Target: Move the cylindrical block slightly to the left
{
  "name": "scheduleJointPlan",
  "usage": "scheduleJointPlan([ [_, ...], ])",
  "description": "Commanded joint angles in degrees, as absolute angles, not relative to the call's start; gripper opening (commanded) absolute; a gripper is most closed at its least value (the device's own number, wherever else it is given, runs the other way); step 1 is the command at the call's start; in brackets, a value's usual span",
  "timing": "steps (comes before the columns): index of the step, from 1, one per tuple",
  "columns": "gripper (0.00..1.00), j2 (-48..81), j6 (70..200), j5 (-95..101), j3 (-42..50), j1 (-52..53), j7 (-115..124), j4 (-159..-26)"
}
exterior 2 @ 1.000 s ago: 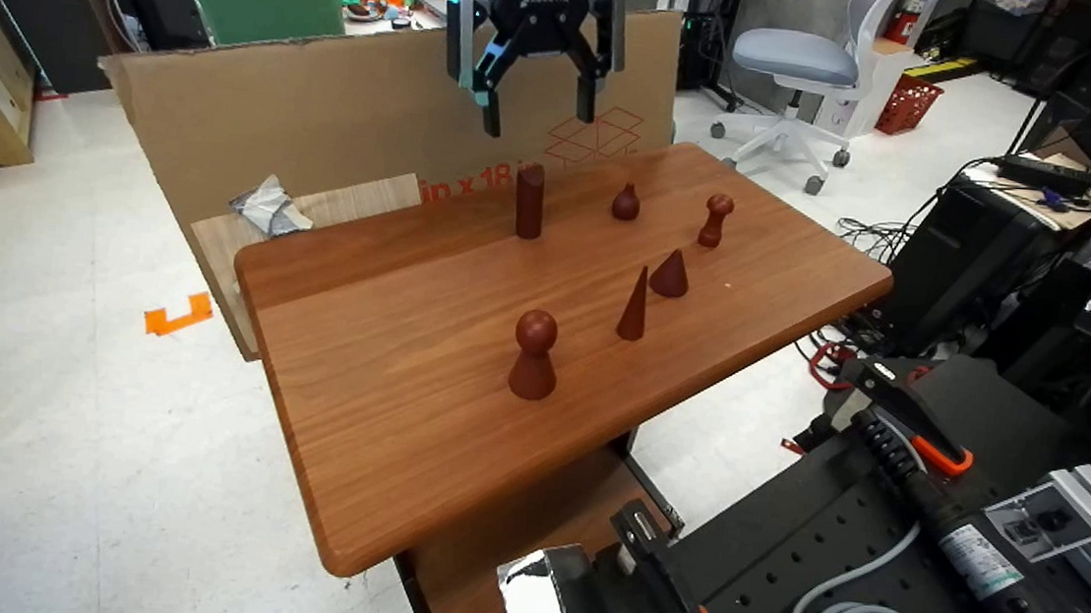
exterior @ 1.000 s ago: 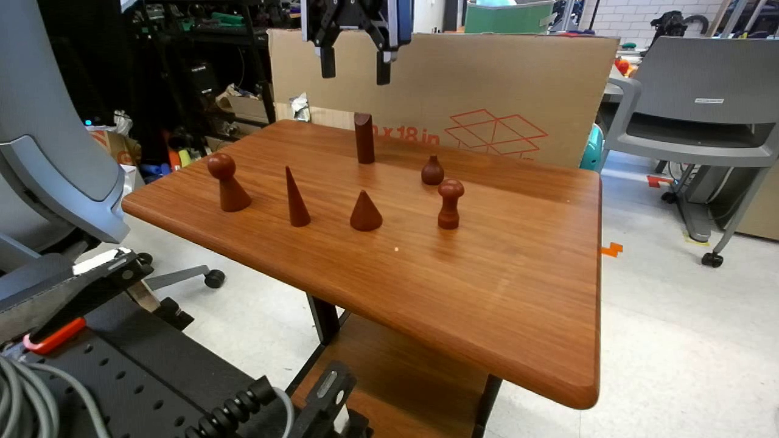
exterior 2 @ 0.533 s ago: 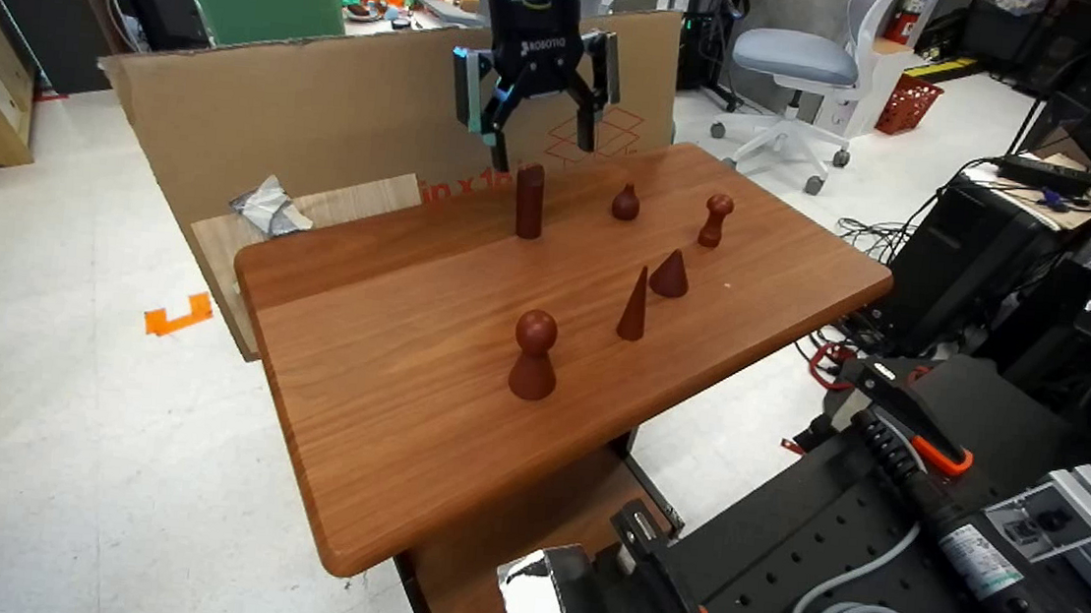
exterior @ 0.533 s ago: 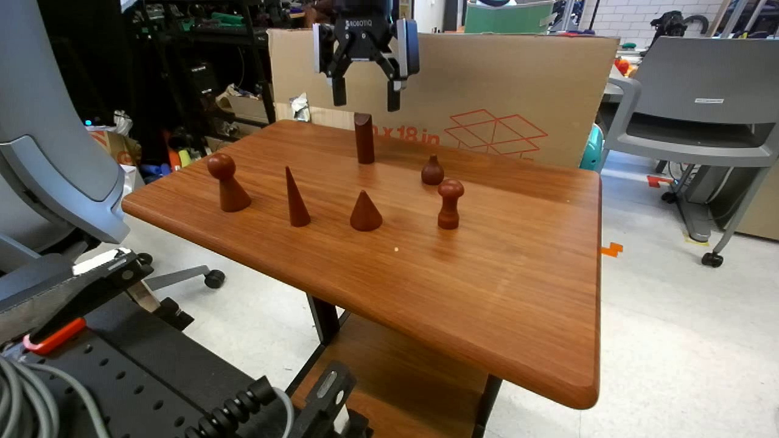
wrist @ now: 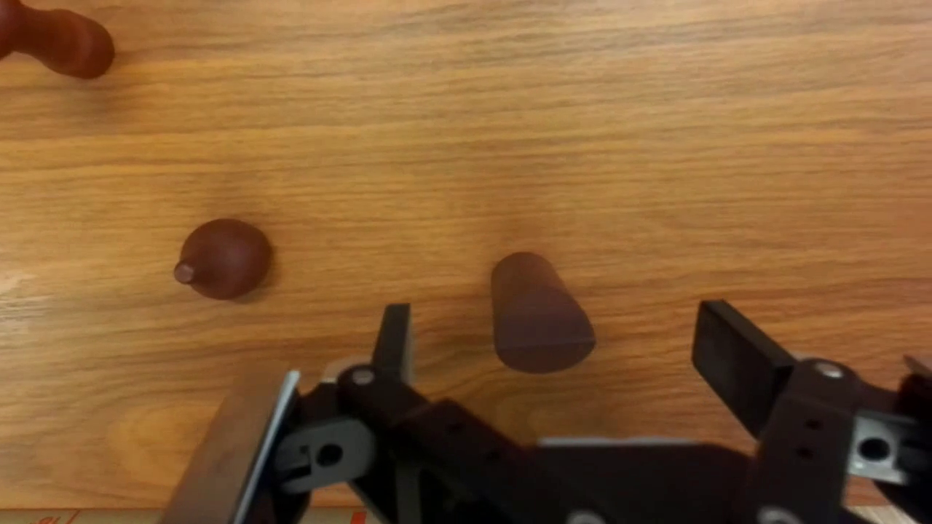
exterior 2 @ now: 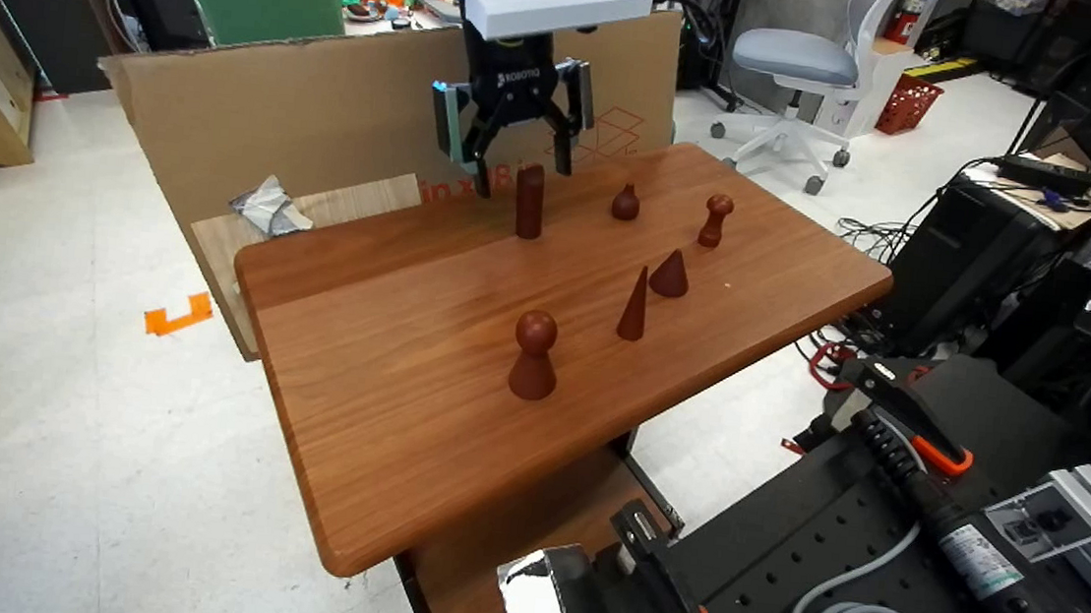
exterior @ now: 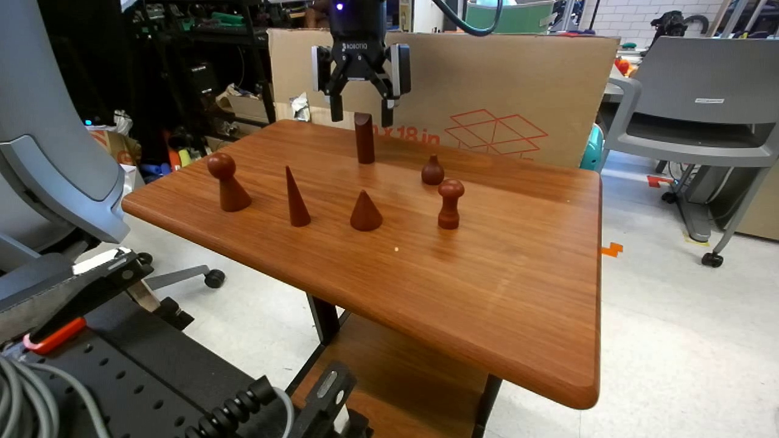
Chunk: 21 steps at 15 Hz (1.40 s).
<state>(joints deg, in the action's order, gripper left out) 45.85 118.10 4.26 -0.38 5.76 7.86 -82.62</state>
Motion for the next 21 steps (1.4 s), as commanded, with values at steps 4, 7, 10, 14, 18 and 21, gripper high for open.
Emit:
scheduleJointPlan([
  [4, 0.42, 48.05, 114.94, 6.08, 0.51, 7.61, 6.73, -78.69],
  [7, 0.2, 47.0, 114.82, 6.7, 0.61, 7.46, 6.67, -79.04],
  [10, 0.08, 45.67, 114.72, 5.83, 0.28, 7.07, 6.78, -80.15],
  [14, 0.08, 43.57, 111.59, 4.78, -1.87, 7.14, 3.97, -83.57],
  [18, 0.08, 43.38, 108.48, 5.1, -3.53, 8.95, 3.84, -84.32],
  [21, 0.08, 44.75, 106.32, 5.21, -4.16, 10.48, 4.23, -82.73],
])
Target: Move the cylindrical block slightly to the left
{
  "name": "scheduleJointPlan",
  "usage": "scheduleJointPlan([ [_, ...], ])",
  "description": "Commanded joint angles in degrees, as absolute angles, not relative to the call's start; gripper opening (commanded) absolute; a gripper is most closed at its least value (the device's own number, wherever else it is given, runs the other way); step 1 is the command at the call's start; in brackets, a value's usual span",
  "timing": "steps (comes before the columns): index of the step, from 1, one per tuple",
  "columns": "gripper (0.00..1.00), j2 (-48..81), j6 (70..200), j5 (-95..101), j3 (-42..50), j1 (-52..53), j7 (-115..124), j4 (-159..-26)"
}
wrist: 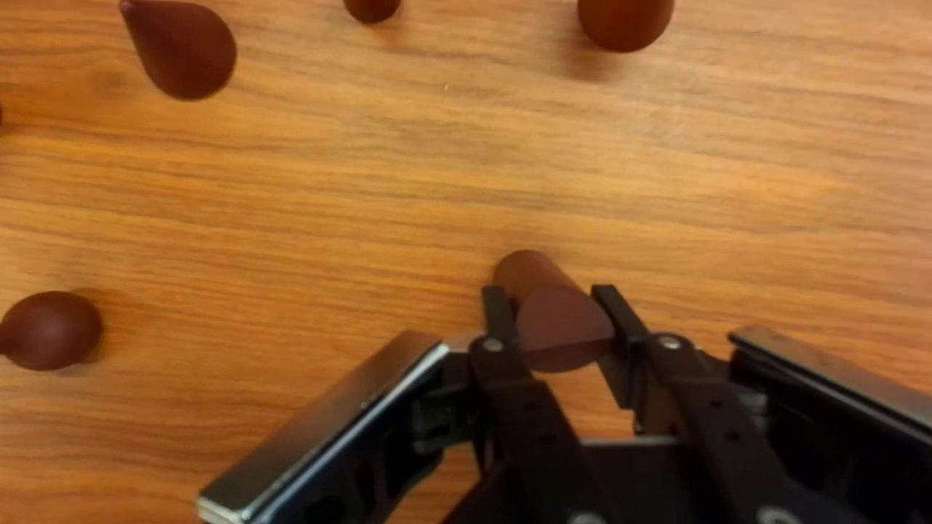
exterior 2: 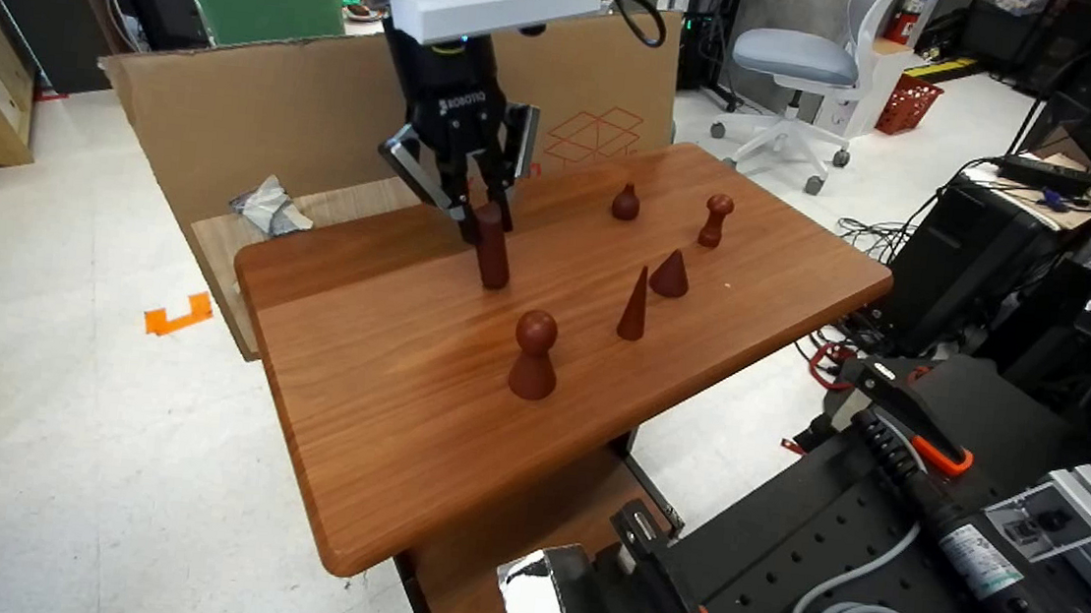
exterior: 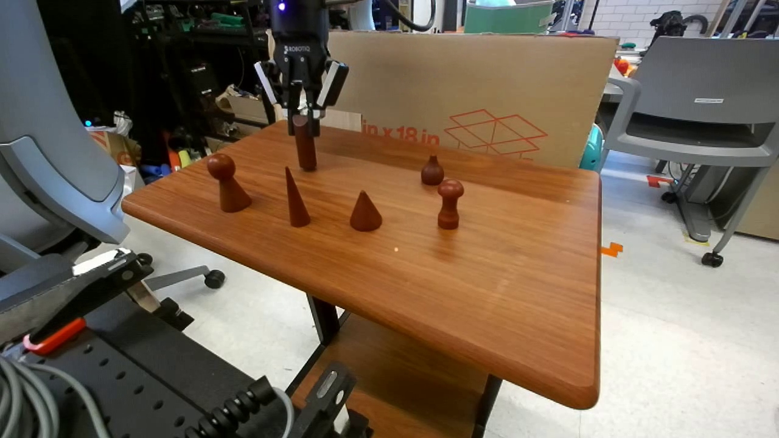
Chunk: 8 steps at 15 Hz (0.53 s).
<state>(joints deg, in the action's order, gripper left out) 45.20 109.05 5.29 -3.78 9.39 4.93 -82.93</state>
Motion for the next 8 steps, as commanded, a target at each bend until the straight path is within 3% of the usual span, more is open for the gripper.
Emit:
scheduleJointPlan([
  [1, 0.08, 45.0, 105.68, 5.15, -4.3, 10.8, 4.09, -82.43],
  [4, 0.08, 45.13, 104.75, 5.48, -4.12, 11.63, 4.25, -82.43],
  [5, 0.27, 45.12, 104.4, 5.58, -4.13, 11.72, 3.94, -82.5],
  [6, 0.56, 45.05, 104.43, 5.74, -4.08, 11.78, 3.8, -82.7],
  [8, 0.62, 44.91, 104.35, 5.85, -4.02, 11.81, 3.85, -83.02],
])
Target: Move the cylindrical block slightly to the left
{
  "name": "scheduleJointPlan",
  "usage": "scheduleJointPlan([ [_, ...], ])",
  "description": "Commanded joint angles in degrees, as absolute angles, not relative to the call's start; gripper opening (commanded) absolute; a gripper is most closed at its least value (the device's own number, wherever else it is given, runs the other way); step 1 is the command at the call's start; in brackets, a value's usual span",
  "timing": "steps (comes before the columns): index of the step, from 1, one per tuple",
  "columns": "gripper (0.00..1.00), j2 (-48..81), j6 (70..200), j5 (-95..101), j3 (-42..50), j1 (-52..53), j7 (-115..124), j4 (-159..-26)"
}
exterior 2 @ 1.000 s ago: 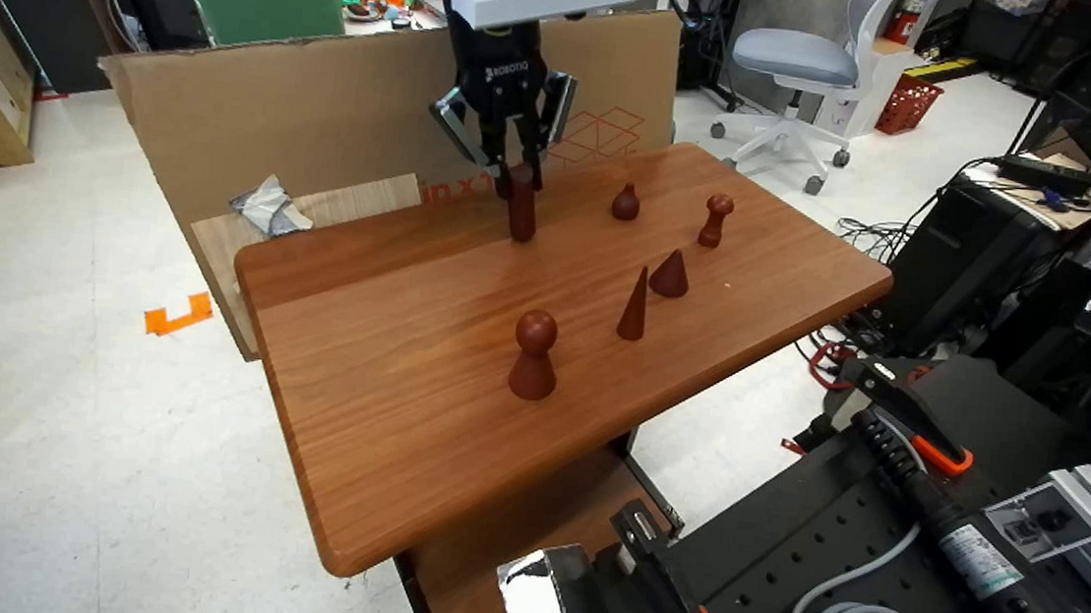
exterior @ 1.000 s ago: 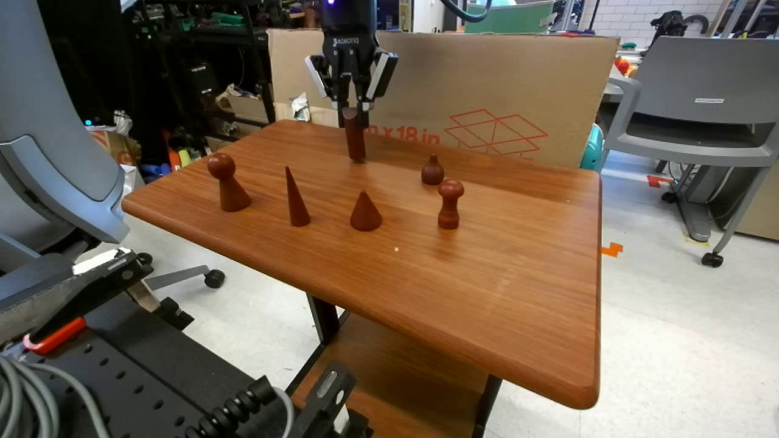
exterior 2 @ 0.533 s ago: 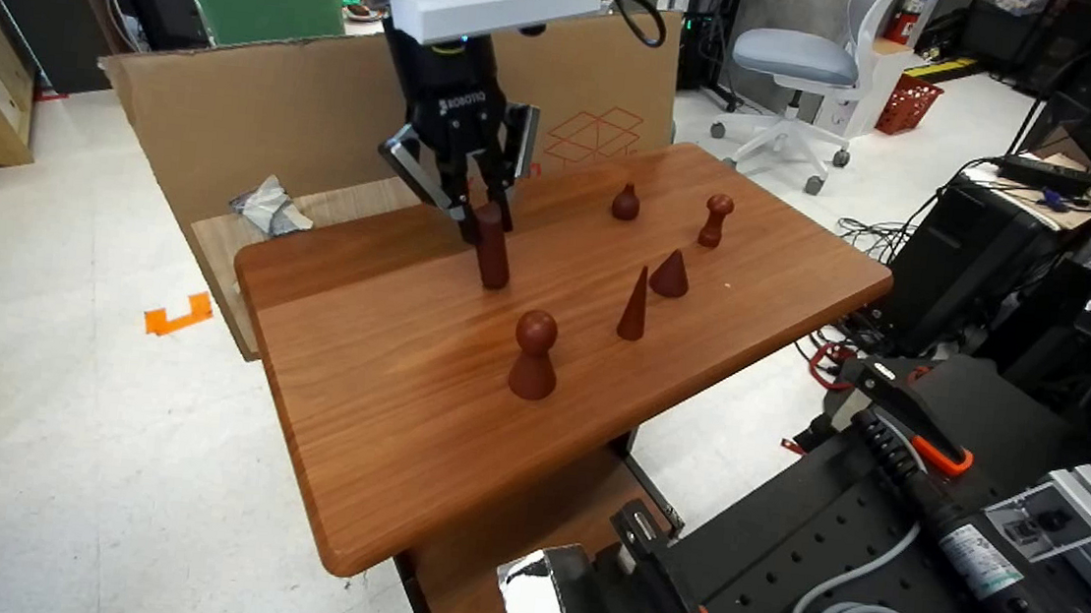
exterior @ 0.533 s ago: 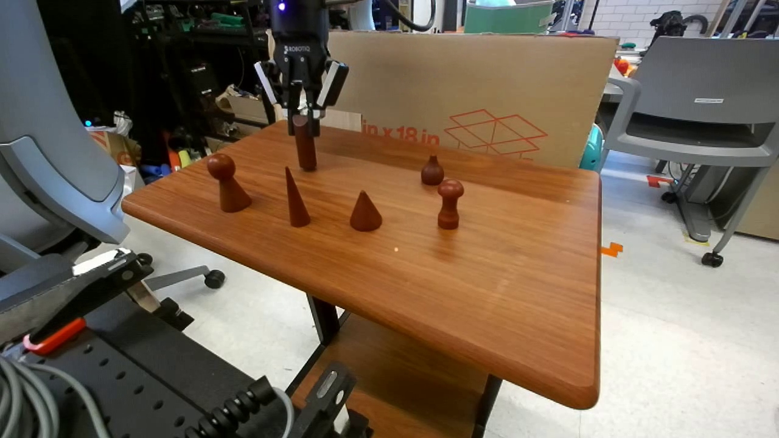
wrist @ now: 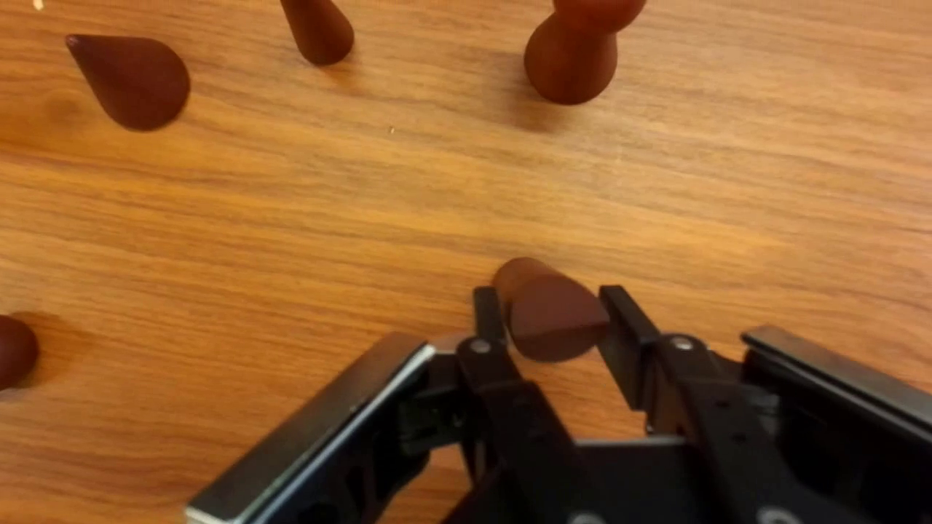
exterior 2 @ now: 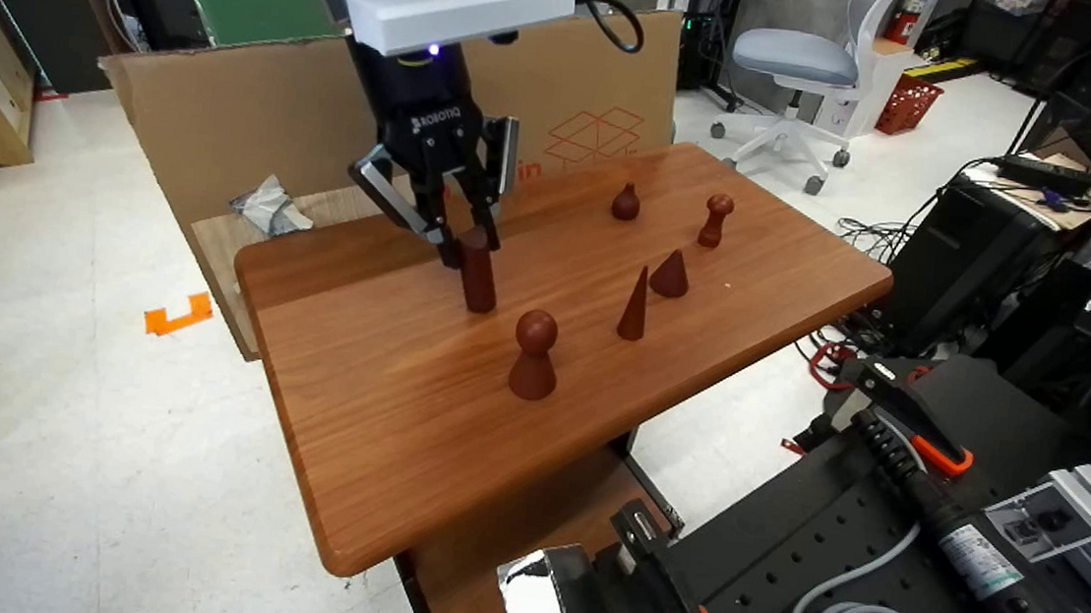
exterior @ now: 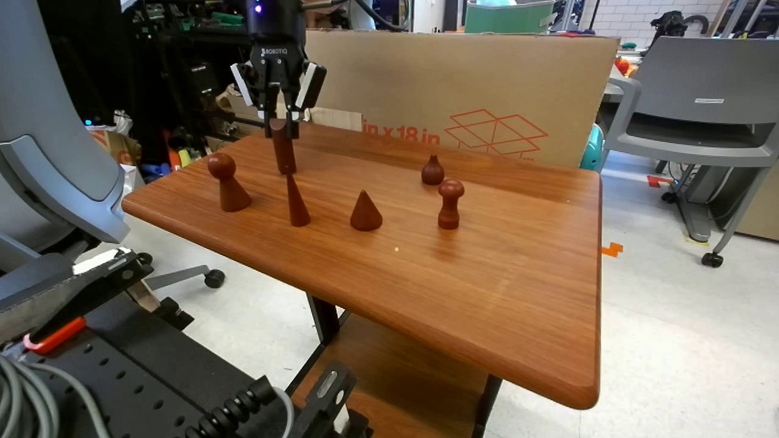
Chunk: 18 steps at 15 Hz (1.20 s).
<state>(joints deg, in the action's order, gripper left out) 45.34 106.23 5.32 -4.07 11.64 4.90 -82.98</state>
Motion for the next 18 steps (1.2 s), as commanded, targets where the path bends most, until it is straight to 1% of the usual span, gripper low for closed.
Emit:
scheduleJointPlan([
  [1, 0.7, 44.8, 104.29, 5.89, -4.0, 11.8, 3.87, -83.2],
  [5, 0.98, 42.74, 105.12, 5.57, -4.21, 11.58, 3.89, -85.4],
  [6, 1.0, 41.51, 105.42, 5.17, -4.27, 11.45, 4.38, -86.39],
  [11, 1.0, 28.63, 106.08, 5.37, -4.3, 11.21, 5.25, -96.89],
  [14, 1.0, 21.78, 103.13, 5.67, -3.73, 11.0, 7.27, -101.58],
  [15, 1.0, 27.93, 104.06, 5.43, -4.35, 11.02, 5.92, -95.41],
  [18, 1.0, 22.82, 103.14, 5.47, -4.29, 10.59, 6.51, -99.71],
])
